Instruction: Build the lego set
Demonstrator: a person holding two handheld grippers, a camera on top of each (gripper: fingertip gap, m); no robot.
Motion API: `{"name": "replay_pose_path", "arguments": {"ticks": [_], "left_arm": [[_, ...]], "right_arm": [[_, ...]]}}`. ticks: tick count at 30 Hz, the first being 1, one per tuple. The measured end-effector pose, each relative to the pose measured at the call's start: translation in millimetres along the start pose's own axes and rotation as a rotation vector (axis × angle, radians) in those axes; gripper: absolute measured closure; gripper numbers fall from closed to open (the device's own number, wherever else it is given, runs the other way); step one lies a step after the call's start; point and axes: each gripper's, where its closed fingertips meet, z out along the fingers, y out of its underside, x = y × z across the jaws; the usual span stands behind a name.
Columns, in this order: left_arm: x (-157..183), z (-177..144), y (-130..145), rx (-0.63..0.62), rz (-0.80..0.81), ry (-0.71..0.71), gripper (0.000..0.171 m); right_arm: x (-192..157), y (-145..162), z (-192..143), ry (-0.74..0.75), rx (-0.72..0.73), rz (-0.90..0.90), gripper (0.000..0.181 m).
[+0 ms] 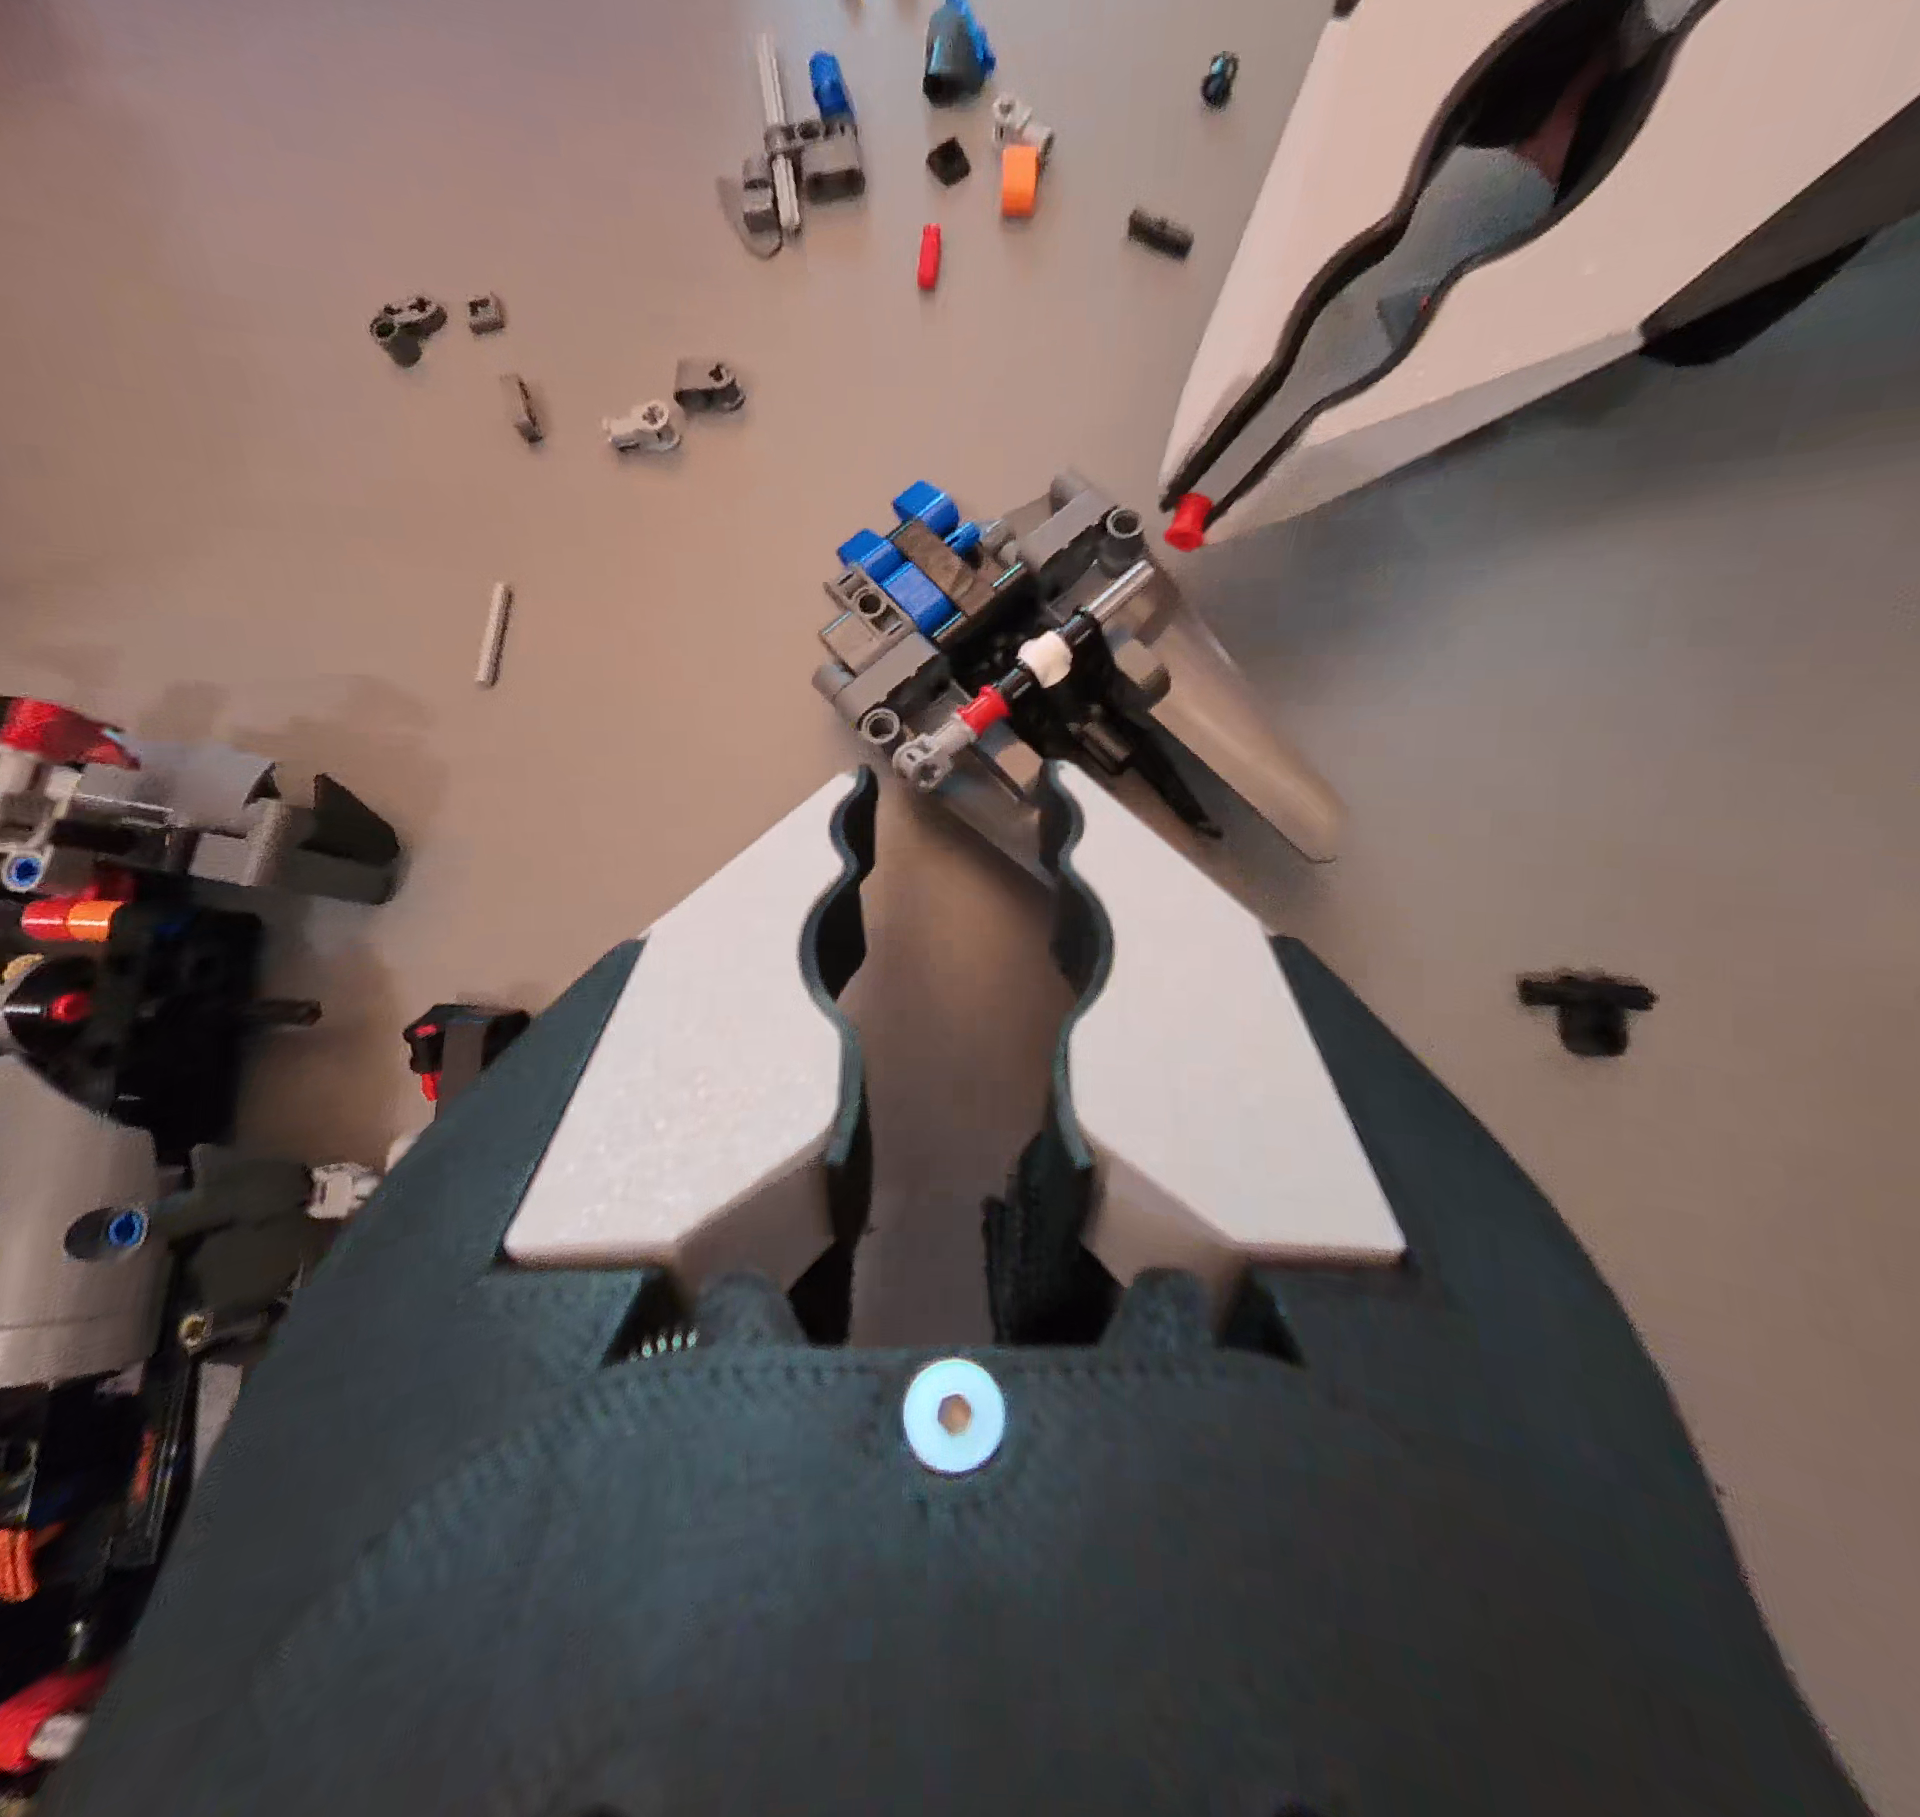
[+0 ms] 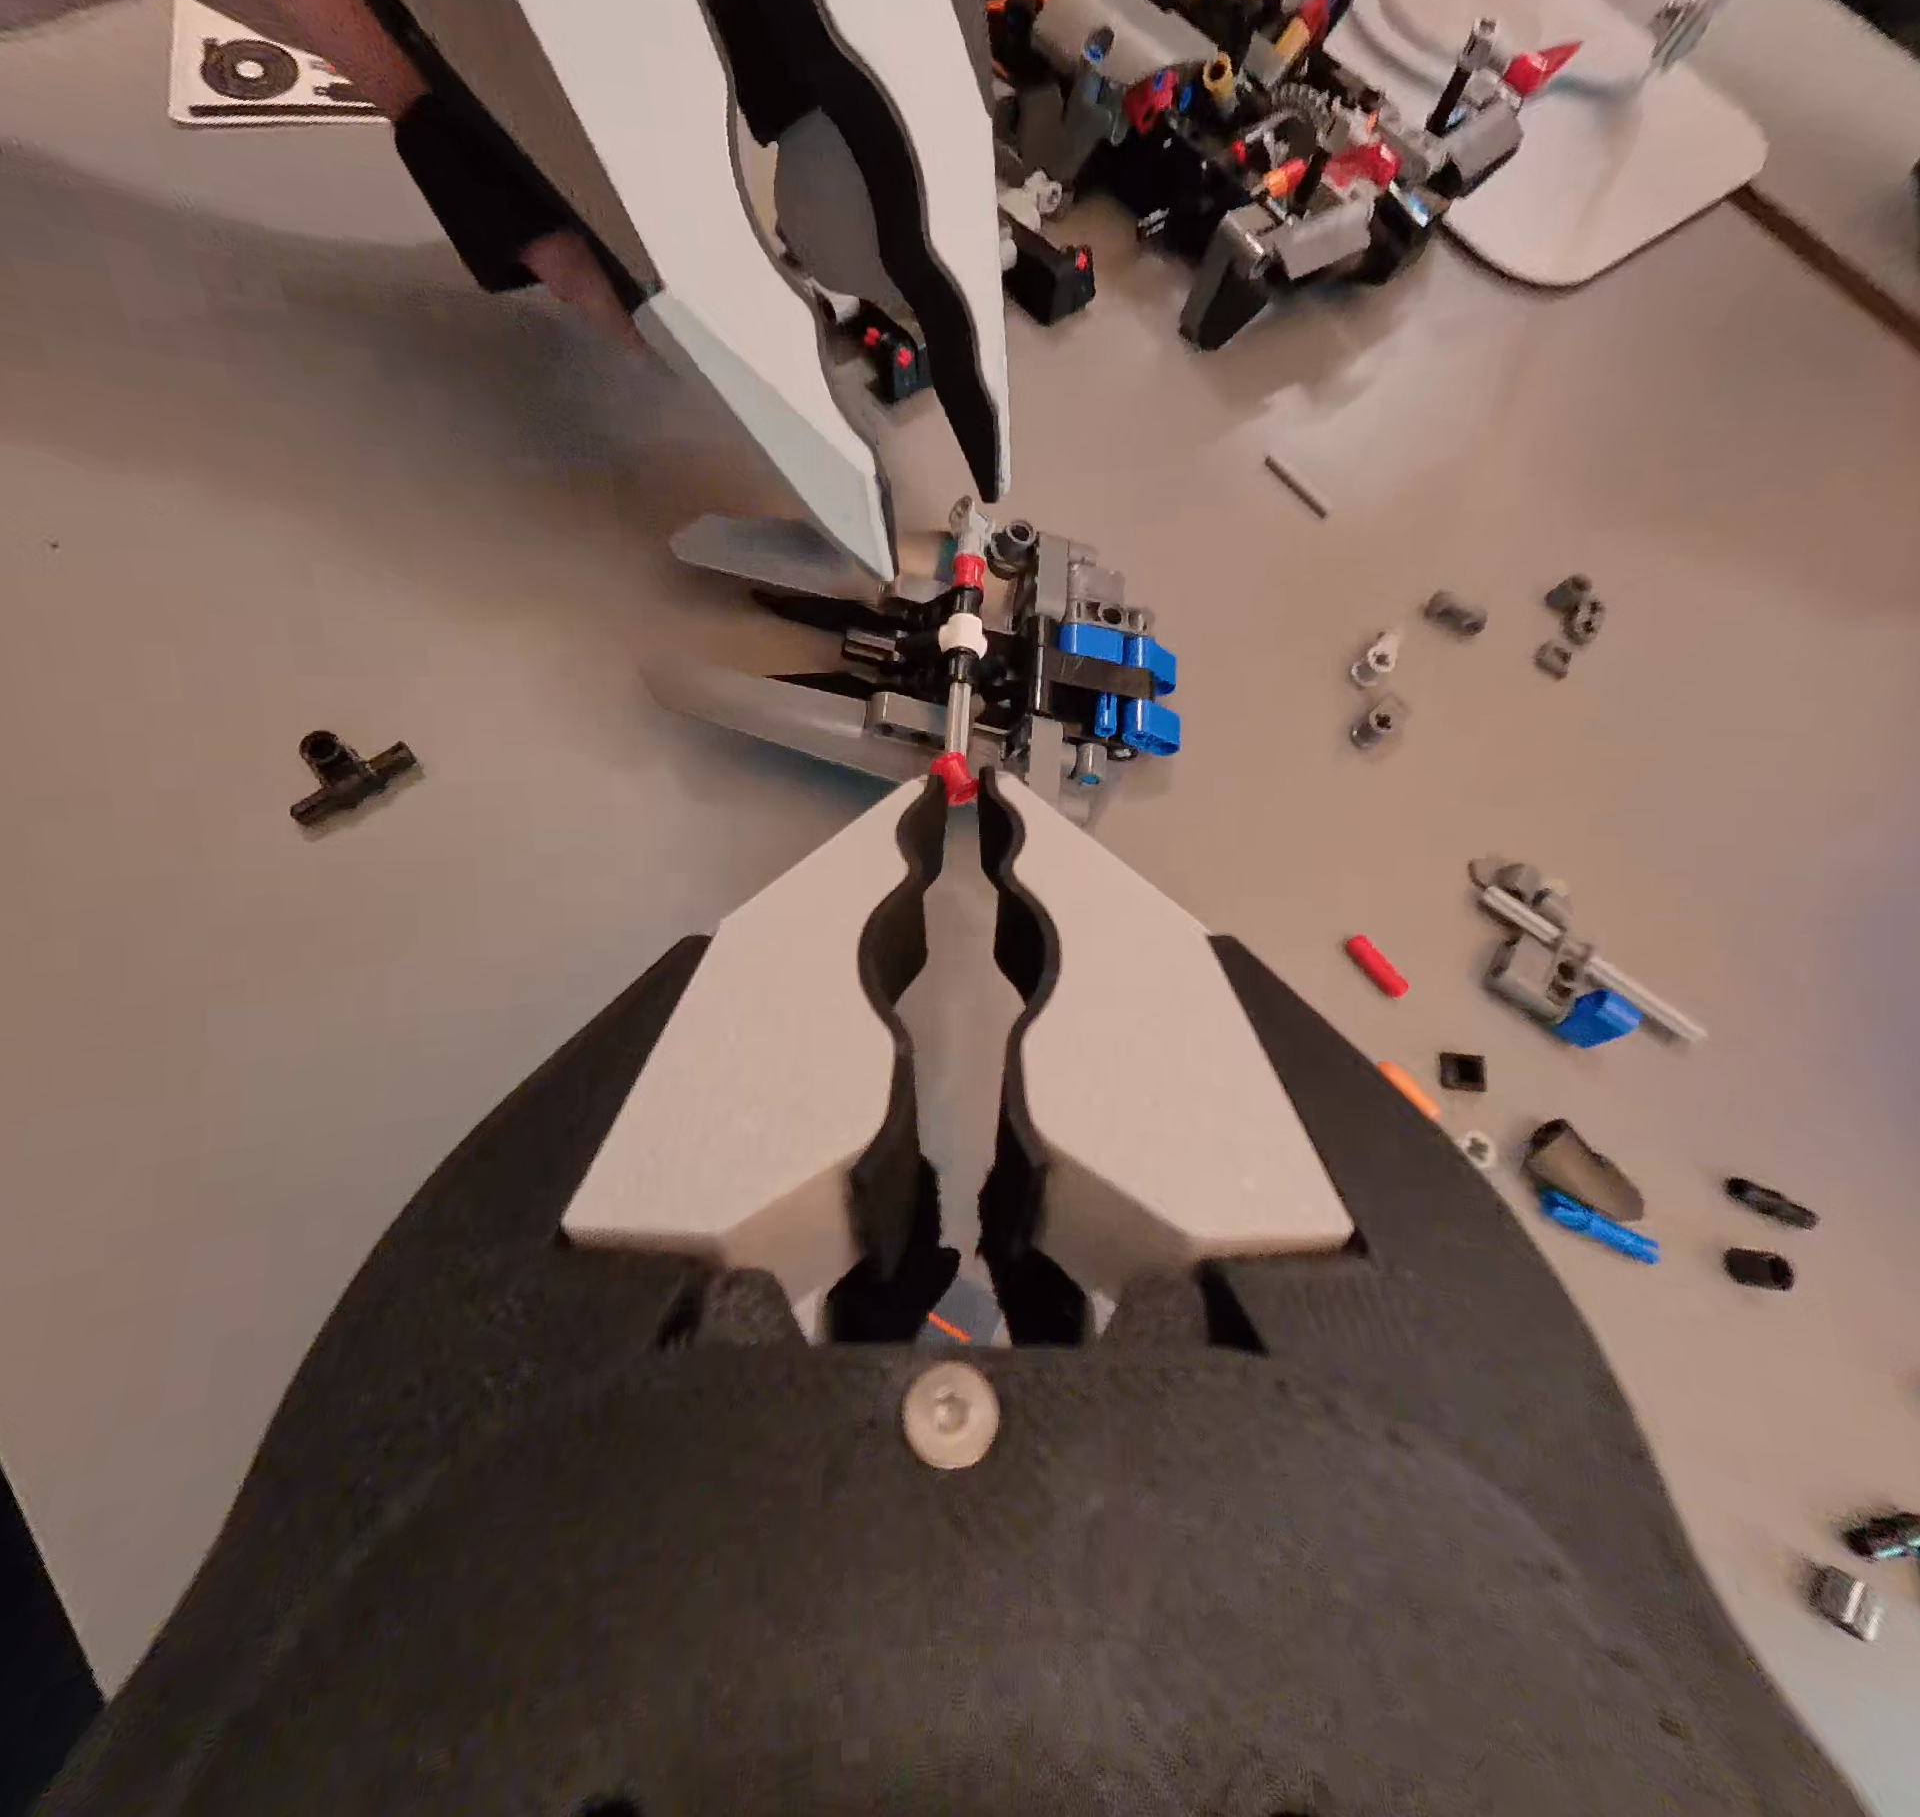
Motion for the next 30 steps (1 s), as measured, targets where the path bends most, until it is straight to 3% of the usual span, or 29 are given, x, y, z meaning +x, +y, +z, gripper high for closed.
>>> {"name": "replay_pose_path", "arguments": {"ticks": [5, 30], "left_arm": [[3, 6, 2, 0.002, -0.018, 0.032, 0.144], [4, 10, -2, 0.029, 0.026, -0.056, 0.153]], "right_arm": [[2, 7, 8, 0.017, -0.045, 0.053, 0.177], [22, 8, 6, -0.026, 0.015, 0.339, 0.178]]}}
